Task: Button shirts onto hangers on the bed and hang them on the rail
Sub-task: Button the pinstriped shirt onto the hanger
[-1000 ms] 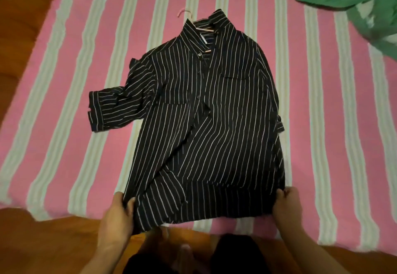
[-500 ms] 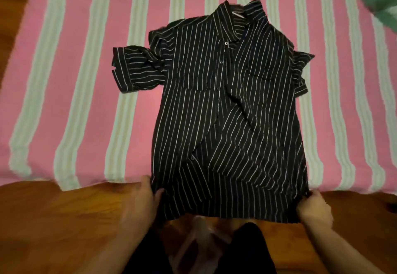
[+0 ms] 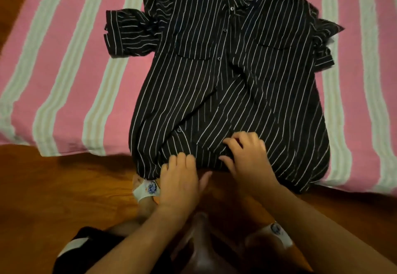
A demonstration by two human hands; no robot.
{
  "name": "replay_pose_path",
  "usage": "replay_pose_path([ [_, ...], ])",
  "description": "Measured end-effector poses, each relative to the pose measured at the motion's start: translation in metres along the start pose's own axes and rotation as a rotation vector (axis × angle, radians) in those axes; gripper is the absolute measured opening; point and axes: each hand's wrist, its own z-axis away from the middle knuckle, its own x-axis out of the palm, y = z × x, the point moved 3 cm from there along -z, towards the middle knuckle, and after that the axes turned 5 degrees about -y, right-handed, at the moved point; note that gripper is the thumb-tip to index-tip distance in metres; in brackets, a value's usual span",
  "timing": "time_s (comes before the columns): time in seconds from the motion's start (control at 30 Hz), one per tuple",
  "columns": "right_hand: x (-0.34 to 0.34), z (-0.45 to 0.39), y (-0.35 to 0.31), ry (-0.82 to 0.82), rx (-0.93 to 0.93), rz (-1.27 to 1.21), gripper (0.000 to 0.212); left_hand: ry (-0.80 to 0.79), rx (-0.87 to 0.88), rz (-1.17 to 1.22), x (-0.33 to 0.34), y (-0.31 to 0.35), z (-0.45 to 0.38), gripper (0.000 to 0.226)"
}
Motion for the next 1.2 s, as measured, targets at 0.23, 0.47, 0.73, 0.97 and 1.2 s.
replay_pose_path([
  [0.23,0.014,-0.004,0.020,0.308,-0.100,-0.273,0.005,0.172,0.171,-0.037,-0.007,-0.015,-0.013,0.035],
  [0.47,0.030,-0.007,0.022,0.491,-0.187,-0.136,0.019,0.045,0.137,-0.280,-0.035,-0.009,-0.035,0.047],
  [0.73,0.020,0.015,0.020,0.527,-0.133,-0.433,0.019,0.229,0.042,-0.113,-0.026,0.006,-0.007,0.027],
  [0.97,-0.037,0.111,0.043,0.847,-0.013,-0.631,0.032,-0.167,0.426,0.303,-0.029,0.052,0.044,0.026],
  [1.2,-0.035,0.138,0.043,0.949,-0.059,-0.502,0.047,-0.226,0.410,0.106,0.011,0.035,0.028,0.028],
])
